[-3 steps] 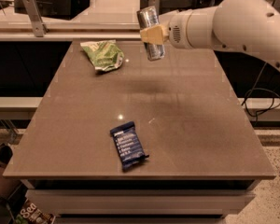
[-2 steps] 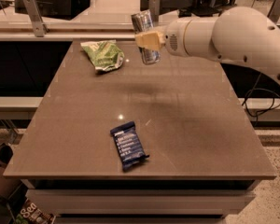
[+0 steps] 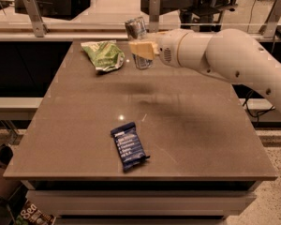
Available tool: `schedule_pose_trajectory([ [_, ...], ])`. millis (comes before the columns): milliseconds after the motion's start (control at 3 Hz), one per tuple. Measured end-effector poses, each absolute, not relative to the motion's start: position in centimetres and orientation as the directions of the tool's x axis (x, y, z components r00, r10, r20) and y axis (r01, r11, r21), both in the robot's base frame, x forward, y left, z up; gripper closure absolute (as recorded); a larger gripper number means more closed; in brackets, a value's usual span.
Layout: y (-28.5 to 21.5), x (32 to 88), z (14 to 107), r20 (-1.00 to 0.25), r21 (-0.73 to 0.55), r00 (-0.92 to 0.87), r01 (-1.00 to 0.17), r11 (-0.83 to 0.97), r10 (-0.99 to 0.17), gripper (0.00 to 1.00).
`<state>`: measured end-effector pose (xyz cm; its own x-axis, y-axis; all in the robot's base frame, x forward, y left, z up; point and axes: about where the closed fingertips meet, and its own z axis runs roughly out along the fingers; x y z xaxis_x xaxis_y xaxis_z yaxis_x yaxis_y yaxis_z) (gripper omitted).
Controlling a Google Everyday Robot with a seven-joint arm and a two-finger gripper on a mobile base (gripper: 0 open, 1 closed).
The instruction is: Place redbull can upright
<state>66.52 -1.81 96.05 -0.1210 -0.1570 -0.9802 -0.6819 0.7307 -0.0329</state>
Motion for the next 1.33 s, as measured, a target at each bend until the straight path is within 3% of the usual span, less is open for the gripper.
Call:
schedule_pose_trajectory([
  [1333, 0.9, 70.0, 88.8, -0.980, 0.064, -0.175, -0.728, 0.682, -0.094, 1.00],
])
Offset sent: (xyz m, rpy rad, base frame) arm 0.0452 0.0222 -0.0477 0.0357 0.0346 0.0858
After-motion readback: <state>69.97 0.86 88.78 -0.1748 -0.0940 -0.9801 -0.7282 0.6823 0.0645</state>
